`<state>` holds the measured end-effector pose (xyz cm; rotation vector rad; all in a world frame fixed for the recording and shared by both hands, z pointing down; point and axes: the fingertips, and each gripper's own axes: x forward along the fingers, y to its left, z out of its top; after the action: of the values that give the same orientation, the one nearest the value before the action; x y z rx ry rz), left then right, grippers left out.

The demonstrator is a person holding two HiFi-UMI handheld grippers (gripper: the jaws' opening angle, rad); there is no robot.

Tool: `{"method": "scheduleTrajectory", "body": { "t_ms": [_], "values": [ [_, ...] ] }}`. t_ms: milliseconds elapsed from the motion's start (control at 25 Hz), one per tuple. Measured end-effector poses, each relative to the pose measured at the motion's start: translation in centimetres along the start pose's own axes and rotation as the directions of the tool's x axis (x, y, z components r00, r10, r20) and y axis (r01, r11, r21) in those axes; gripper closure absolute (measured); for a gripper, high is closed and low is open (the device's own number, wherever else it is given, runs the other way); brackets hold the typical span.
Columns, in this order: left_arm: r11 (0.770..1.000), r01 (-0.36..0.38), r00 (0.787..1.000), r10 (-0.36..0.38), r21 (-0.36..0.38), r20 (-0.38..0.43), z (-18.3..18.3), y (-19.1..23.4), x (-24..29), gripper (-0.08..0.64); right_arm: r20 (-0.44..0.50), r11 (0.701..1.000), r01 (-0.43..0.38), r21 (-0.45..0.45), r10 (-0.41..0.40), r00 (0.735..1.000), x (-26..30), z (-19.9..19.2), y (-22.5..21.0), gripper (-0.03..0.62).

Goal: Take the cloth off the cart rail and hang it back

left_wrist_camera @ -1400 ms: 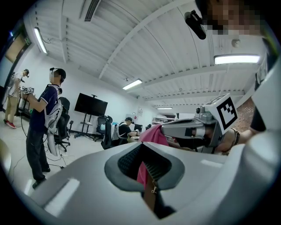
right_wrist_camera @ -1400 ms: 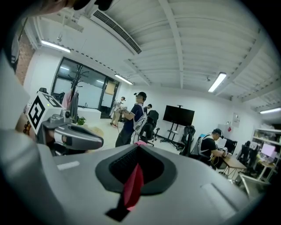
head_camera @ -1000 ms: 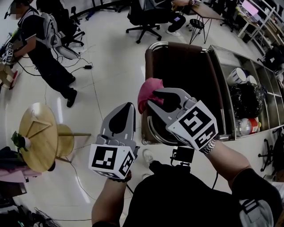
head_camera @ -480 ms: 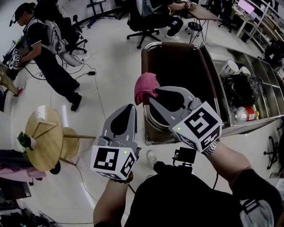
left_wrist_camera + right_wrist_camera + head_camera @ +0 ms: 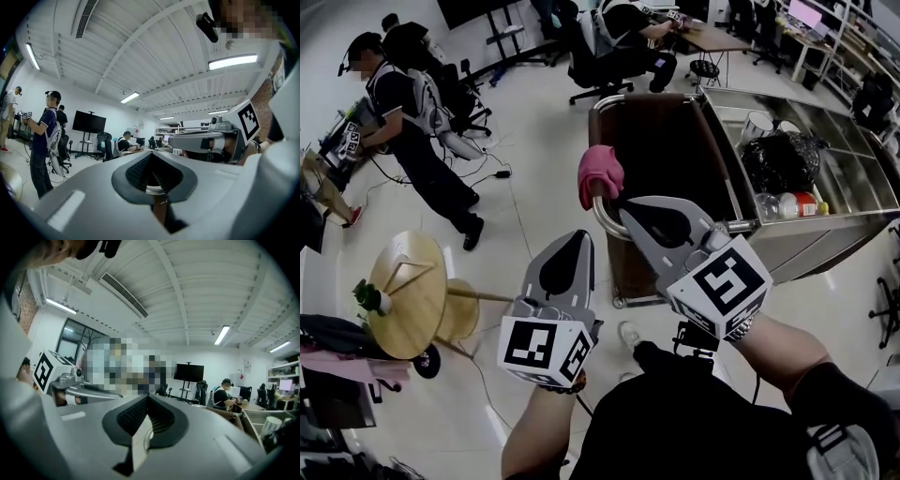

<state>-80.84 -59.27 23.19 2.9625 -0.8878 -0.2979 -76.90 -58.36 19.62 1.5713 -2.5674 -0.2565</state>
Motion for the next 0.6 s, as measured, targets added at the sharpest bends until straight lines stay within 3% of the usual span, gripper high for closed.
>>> {"method": "scheduleTrajectory", "body": {
  "t_ms": [400,600],
  "values": [
    [0.998,0.054,0.998,-0.055,0.032,0.011,3.4,-10.3,-3.3,0.56,0.067,1.0,0.021,0.004,-0.022,0.997,-10.4,3.9,3.7,0.592],
    [0.996,0.059,0.998,-0.061,0.067,0.022,3.9,-17.3,-3.4,0.56,0.107,1.0,0.003,0.015,-0.005,0.994,-17.3,4.1,3.9,0.592]
  ]
}}
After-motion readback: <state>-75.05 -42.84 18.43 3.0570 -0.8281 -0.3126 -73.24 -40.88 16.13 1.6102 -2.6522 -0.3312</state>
